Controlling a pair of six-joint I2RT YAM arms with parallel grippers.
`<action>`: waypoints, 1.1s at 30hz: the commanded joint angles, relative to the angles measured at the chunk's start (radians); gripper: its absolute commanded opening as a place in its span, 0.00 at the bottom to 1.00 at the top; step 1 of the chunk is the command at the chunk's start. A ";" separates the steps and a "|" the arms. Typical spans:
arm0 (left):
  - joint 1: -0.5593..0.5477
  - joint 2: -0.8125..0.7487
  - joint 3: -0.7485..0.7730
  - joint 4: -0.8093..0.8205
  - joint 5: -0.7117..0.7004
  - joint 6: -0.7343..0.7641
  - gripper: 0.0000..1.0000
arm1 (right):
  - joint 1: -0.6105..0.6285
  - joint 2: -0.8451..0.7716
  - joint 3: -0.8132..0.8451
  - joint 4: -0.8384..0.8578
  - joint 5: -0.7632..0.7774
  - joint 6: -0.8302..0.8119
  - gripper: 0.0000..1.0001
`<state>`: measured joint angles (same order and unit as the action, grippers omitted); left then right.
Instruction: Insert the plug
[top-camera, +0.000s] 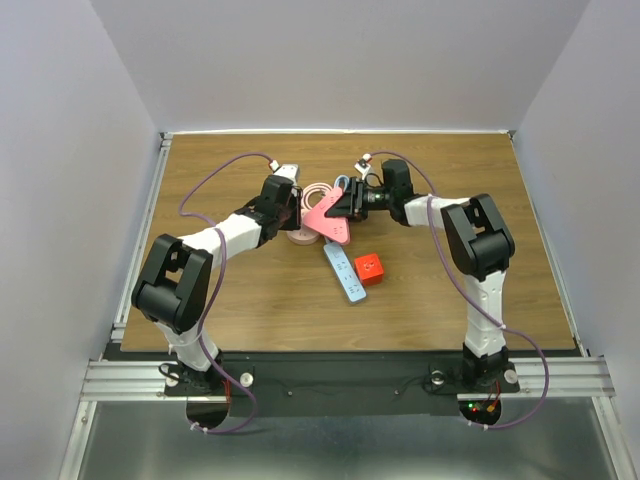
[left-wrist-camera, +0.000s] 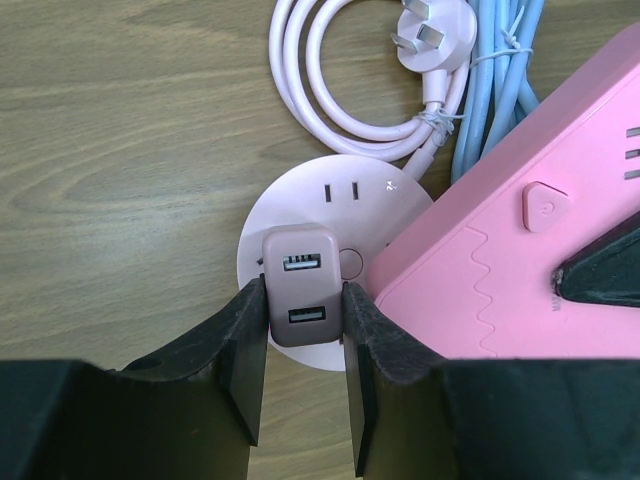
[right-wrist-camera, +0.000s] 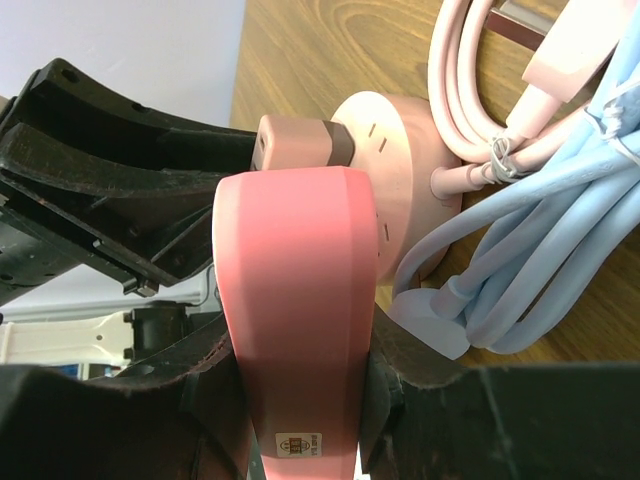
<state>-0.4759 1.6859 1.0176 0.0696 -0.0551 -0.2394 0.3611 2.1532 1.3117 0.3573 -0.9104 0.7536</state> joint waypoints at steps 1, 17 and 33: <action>-0.013 0.041 -0.027 -0.209 0.049 0.015 0.00 | -0.011 0.034 0.030 -0.133 0.162 -0.123 0.00; -0.013 0.034 -0.002 -0.223 0.049 0.020 0.00 | -0.040 0.094 -0.003 -0.265 0.287 -0.157 0.01; -0.013 -0.008 0.076 -0.209 0.119 0.028 0.00 | -0.048 0.120 -0.006 -0.380 0.409 -0.220 0.05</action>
<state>-0.4759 1.6924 1.0718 -0.0212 -0.0425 -0.2329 0.3538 2.1712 1.3647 0.1955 -0.8913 0.6903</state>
